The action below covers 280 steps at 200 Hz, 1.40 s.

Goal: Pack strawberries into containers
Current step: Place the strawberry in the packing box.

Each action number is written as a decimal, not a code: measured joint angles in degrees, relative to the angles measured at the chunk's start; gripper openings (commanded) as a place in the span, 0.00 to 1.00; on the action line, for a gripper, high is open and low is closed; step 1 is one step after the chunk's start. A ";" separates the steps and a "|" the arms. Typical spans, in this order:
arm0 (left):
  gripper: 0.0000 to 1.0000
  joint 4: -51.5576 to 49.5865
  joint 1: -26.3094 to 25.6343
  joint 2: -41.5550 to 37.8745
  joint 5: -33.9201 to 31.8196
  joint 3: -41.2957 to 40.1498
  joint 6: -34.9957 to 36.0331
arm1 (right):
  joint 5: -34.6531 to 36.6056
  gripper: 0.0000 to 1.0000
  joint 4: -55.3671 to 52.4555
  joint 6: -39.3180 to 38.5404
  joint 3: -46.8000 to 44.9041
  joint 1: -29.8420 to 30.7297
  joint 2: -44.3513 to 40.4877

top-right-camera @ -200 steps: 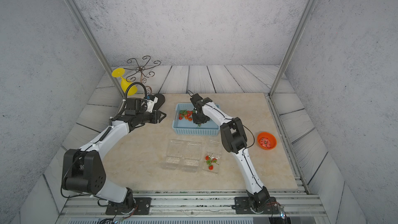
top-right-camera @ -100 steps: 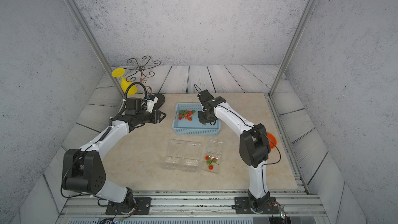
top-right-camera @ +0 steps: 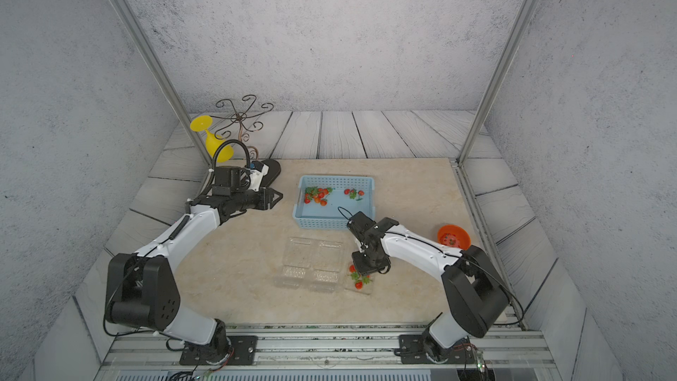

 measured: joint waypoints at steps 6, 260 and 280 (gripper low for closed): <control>0.45 0.00 0.00 0.00 0.00 0.00 0.00 | 0.04 0.38 -0.04 0.02 -0.09 0.17 0.02; 0.45 -0.04 0.00 -0.83 -0.44 0.00 0.22 | 14.82 0.41 -5.79 -11.85 80.98 -16.33 56.11; 0.45 -0.04 0.00 -0.83 -0.48 0.00 0.39 | 14.78 0.38 -5.55 -12.17 81.29 -16.46 56.61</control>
